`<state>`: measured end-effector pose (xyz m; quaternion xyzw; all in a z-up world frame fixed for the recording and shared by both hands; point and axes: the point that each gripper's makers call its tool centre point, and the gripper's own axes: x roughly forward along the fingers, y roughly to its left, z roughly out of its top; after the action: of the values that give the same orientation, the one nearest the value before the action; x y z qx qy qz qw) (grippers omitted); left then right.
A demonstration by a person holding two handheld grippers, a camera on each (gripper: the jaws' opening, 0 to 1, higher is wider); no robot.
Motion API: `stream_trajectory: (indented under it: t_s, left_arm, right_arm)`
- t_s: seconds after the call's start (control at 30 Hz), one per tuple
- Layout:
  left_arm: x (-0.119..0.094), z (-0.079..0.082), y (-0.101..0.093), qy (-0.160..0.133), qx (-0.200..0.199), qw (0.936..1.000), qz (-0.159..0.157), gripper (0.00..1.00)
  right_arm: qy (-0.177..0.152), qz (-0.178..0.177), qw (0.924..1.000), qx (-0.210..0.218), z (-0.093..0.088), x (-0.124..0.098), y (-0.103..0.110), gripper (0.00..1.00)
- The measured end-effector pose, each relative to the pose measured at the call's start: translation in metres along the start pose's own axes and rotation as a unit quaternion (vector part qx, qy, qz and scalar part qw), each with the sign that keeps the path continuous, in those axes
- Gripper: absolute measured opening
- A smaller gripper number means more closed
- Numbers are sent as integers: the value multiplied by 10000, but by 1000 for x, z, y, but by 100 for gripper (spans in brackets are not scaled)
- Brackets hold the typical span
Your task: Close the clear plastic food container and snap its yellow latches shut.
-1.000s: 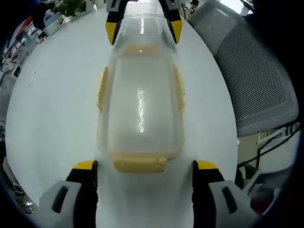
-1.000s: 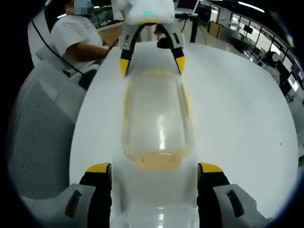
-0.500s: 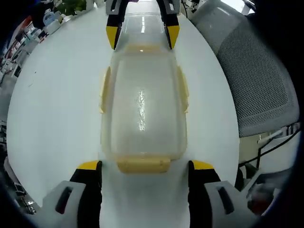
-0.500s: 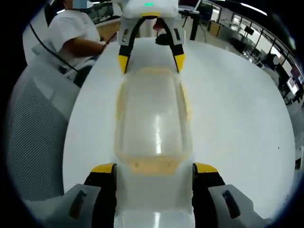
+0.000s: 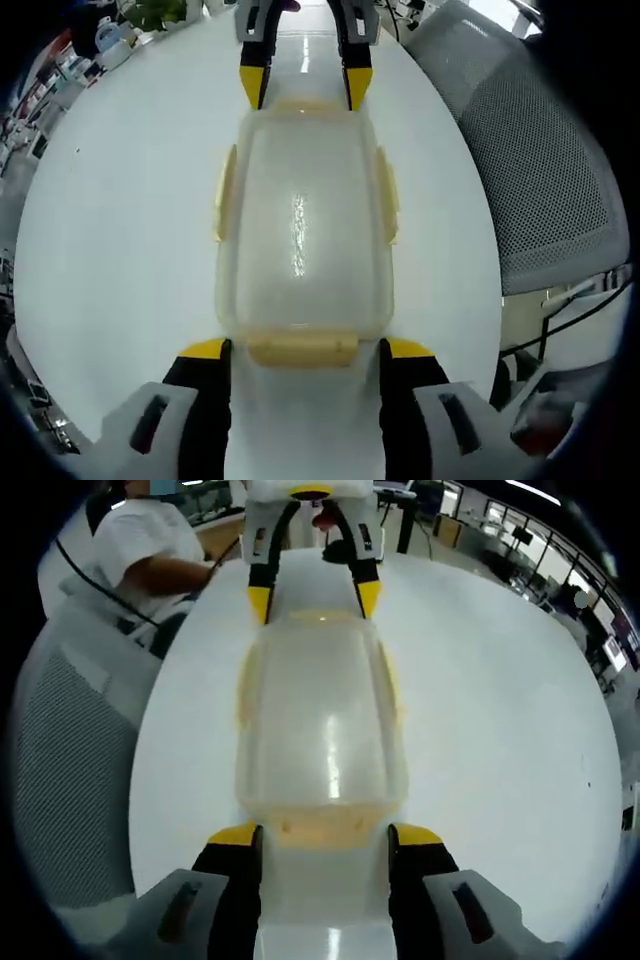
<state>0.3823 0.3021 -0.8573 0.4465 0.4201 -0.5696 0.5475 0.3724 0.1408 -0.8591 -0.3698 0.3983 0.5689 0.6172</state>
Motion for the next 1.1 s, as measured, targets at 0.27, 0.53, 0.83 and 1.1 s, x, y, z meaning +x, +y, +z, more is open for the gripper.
stream_trajectory:
  t_s: [0.27,0.53,0.83,1.1]
  left_arm:
    - [0,1,-1,66,-47,10000,18,40]
    - [0,1,0,43,-52,10000,-2,39]
    - [1,0,0,226,-17,9997,-27,40]
    - [1,0,0,207,-41,9998,-60,40]
  right_arm:
    - [85,40,9999,-78,0,0,1,40]
    - [219,76,9996,-136,-1,0,0,39]
    - [329,117,9992,-193,-1,1,0,39]
    - [323,113,9992,-189,-2,0,0,38]
